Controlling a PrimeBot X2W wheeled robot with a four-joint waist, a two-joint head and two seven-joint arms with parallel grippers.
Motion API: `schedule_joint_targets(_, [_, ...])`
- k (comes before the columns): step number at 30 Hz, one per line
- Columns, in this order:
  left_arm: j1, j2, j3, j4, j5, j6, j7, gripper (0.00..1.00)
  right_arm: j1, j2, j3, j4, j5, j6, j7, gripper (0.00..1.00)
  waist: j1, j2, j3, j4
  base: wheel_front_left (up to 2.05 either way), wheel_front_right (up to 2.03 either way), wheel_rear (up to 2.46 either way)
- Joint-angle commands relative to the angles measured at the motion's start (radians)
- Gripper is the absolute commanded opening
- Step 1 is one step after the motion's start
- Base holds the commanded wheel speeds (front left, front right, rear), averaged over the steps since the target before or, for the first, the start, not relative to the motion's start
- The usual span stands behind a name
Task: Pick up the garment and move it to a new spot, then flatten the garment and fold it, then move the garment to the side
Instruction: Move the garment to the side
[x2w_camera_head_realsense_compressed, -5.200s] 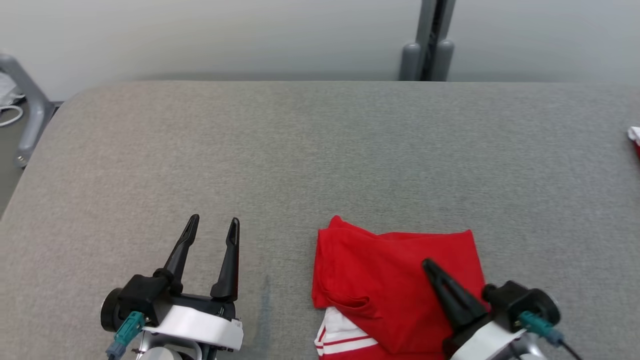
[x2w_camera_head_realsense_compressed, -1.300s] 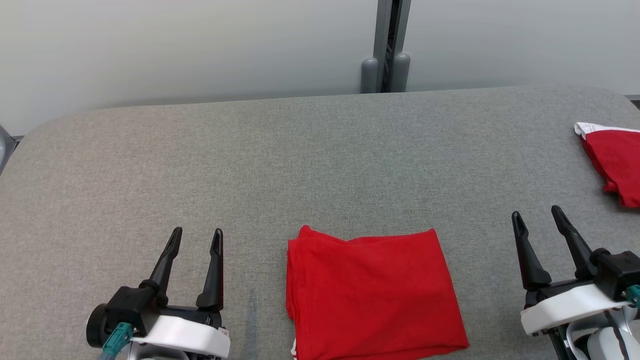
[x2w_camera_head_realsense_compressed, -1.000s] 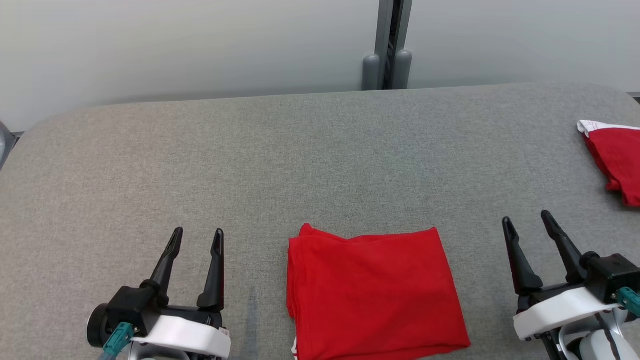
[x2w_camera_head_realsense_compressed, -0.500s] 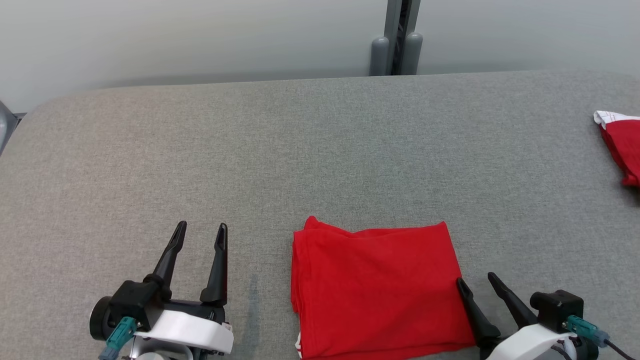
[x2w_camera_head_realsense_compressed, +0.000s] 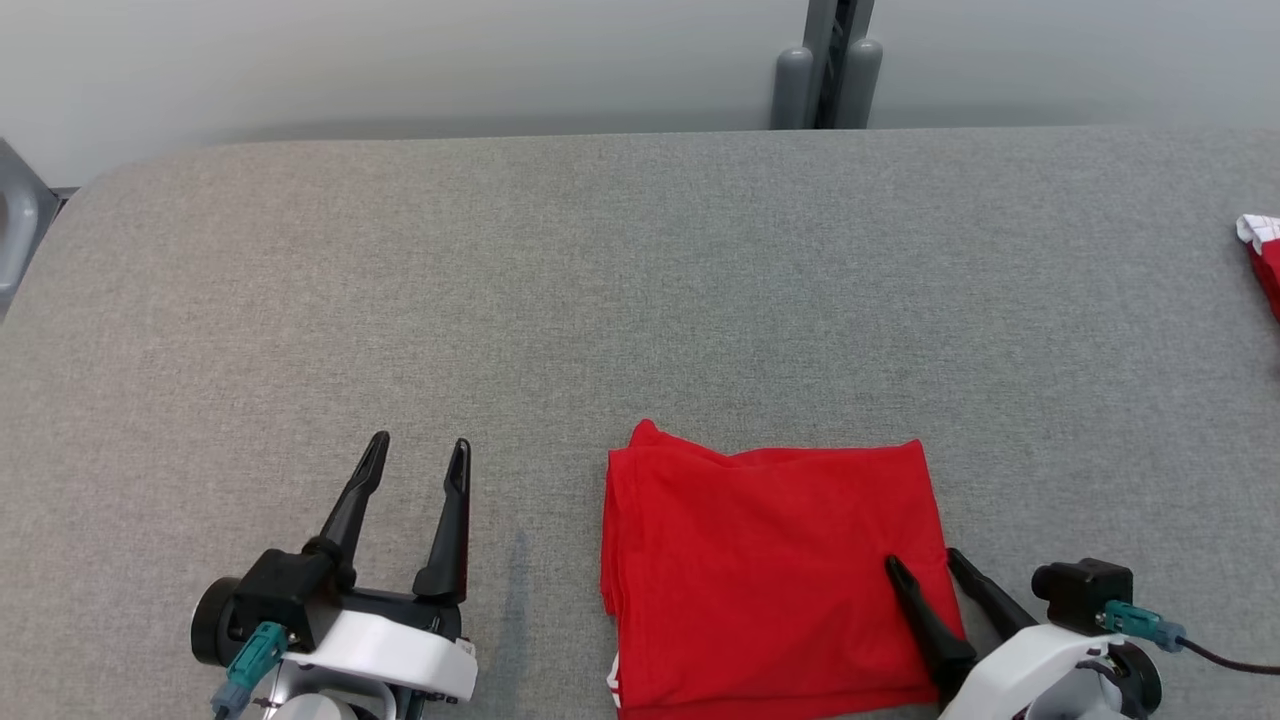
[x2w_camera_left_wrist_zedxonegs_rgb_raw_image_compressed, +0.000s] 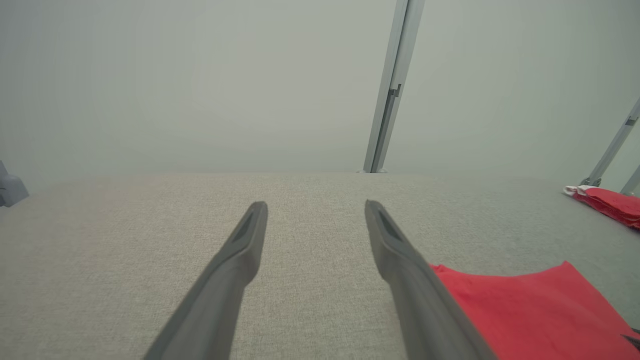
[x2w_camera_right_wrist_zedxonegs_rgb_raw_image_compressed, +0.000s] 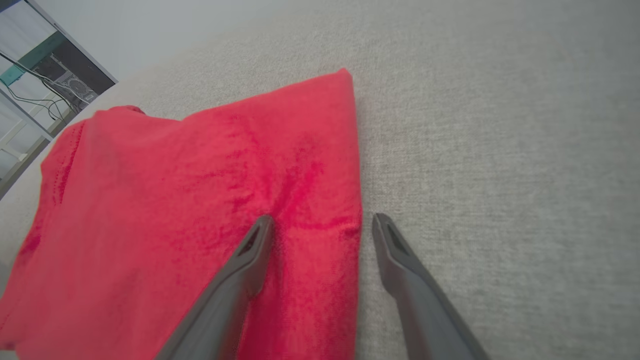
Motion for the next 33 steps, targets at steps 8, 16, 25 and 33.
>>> schedule_joint_targets(8, [-0.018, 0.004, -0.007, 0.007, 0.020, 0.000, -0.002, 1.00, -0.044, -0.020, 0.107, 0.044, 0.040, 0.000, 0.011, 0.32, -0.0001, 0.0000, 0.001, 0.012, 0.00, 0.00, 0.00])
schedule_joint_targets(16, [-0.001, 0.004, -0.016, 0.003, 0.027, 0.007, -0.002, 1.00, -0.101, -0.066, 0.144, 0.047, 0.012, 0.000, -0.049, 0.00, -0.0001, 0.0000, -0.010, -0.003, 0.00, 0.00, 0.00])
schedule_joint_targets(25, [-0.026, 0.004, -0.068, -0.010, 0.037, 0.000, -0.002, 1.00, -0.177, -0.169, 0.125, 0.035, -0.084, 0.000, -0.063, 0.00, -0.0001, 0.0000, 0.018, -0.052, 0.00, 0.00, 0.00])
schedule_joint_targets(33, [-0.113, 0.004, -0.137, -0.019, 0.103, -0.031, -0.002, 1.00, -0.337, -0.328, 0.148, -0.047, -0.148, -0.001, -0.018, 0.00, -0.0001, 0.0000, 0.136, -0.143, 0.00, 0.00, 0.00])
